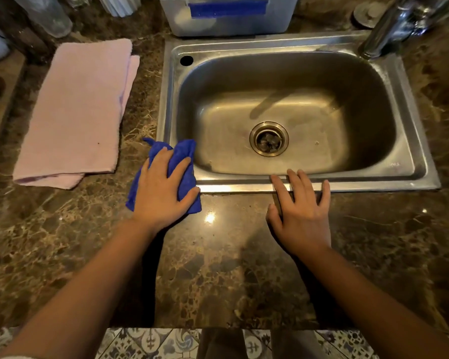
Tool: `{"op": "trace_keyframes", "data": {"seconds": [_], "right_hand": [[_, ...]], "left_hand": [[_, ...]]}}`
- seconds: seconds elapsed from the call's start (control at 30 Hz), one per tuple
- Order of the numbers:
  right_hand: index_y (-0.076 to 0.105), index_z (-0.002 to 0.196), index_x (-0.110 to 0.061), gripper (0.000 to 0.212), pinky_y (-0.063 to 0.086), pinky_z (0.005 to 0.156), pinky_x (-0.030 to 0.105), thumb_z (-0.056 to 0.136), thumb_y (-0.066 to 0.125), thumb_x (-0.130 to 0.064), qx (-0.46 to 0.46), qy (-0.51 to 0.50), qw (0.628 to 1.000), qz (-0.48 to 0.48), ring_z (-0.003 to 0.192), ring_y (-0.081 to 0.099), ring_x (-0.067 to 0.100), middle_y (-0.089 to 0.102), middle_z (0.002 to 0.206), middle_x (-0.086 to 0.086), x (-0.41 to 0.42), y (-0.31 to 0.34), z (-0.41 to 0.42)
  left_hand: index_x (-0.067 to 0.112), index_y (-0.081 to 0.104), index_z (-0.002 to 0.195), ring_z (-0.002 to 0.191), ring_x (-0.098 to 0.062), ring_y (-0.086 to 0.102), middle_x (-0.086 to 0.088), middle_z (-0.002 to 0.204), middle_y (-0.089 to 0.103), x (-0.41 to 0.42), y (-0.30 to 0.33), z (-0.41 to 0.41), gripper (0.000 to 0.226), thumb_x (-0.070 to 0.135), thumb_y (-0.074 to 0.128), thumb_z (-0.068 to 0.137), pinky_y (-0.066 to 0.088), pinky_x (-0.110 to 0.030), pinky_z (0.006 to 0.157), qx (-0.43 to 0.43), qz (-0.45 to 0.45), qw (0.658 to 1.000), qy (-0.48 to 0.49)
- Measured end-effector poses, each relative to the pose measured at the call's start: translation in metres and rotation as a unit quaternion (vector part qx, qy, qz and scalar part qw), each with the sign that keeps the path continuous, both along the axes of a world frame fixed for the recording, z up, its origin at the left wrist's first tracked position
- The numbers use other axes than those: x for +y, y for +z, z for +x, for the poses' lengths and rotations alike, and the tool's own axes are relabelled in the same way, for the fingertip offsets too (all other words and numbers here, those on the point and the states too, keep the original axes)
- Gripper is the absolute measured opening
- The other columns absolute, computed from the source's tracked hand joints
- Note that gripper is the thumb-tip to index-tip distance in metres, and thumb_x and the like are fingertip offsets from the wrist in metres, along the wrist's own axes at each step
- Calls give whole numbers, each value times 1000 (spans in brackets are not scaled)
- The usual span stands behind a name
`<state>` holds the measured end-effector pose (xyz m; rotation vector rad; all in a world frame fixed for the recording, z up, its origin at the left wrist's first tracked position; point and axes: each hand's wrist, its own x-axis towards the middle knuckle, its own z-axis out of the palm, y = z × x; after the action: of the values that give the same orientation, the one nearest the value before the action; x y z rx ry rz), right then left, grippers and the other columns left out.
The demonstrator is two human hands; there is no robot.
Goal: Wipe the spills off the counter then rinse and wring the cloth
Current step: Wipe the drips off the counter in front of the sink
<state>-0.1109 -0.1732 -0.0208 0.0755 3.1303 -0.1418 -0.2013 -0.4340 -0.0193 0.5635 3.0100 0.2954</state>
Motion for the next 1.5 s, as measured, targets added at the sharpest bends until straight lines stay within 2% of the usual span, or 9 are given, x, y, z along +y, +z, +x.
{"op": "trace_keyframes", "data": {"seconds": [0.43,0.57,0.67,1.03,1.13,1.23,1.33,1.4,1.5], "right_hand": [[38,139,-20,51,14,112,57,92,34,-40,12,9,999,-34,133,40,26,47,141,10,6,-8,0],[38,140,-21,53,6,115,45,90,32,-37,27,-5,973,-231,136,35,16,45,143,4,16,0,2],[38,140,-18,52,16,114,29,92,32,-36,39,-8,943,-331,136,31,14,42,145,6,41,10,10],[47,133,-8,47,9,109,5,93,33,-28,63,-58,965,-249,128,31,4,51,135,12,158,25,46],[50,129,-7,45,16,109,11,93,33,-27,81,-70,963,-248,127,38,12,54,132,14,176,26,45],[50,130,-6,43,22,109,17,94,36,-25,116,-89,956,-256,125,40,17,53,133,15,186,27,34],[50,130,-8,46,30,109,35,91,36,-28,117,-106,963,-220,127,43,26,50,136,18,185,32,15],[50,131,-10,48,30,108,44,90,39,-33,98,-78,984,-126,128,42,34,47,139,21,170,32,0],[46,135,-19,59,19,113,51,89,30,-52,-8,-55,996,-63,140,25,35,36,149,16,133,22,-14]], "left_hand": [[13,56,119,107,-35,47,-19,119,53,94,-1,45,58,51,54,75,36,-47,90,26,17,1000,4],[23,55,118,114,-33,46,-14,124,51,137,-1,45,56,58,46,75,33,-50,94,2,13,1000,7],[26,54,117,113,-30,45,-10,123,51,164,-2,46,53,58,48,76,31,-49,95,8,14,1000,3],[23,54,108,87,-28,51,-9,101,55,272,-7,46,45,56,42,80,40,-43,78,15,-2,1000,-19],[21,53,116,93,-31,52,-12,109,56,313,-5,54,52,56,38,81,42,-45,82,-8,3,999,-42],[22,41,135,123,-34,43,-16,134,47,342,2,61,61,53,27,85,31,-52,103,-51,49,994,-89],[22,29,145,141,-20,22,-7,151,30,331,15,57,54,37,29,93,16,-41,116,-140,280,948,-50],[15,44,135,133,-14,33,-5,143,43,301,20,48,45,25,38,91,25,-41,114,-84,385,918,39],[17,51,126,129,-16,40,-4,136,50,247,10,35,42,29,37,88,14,-52,115,49,238,959,146]]}}
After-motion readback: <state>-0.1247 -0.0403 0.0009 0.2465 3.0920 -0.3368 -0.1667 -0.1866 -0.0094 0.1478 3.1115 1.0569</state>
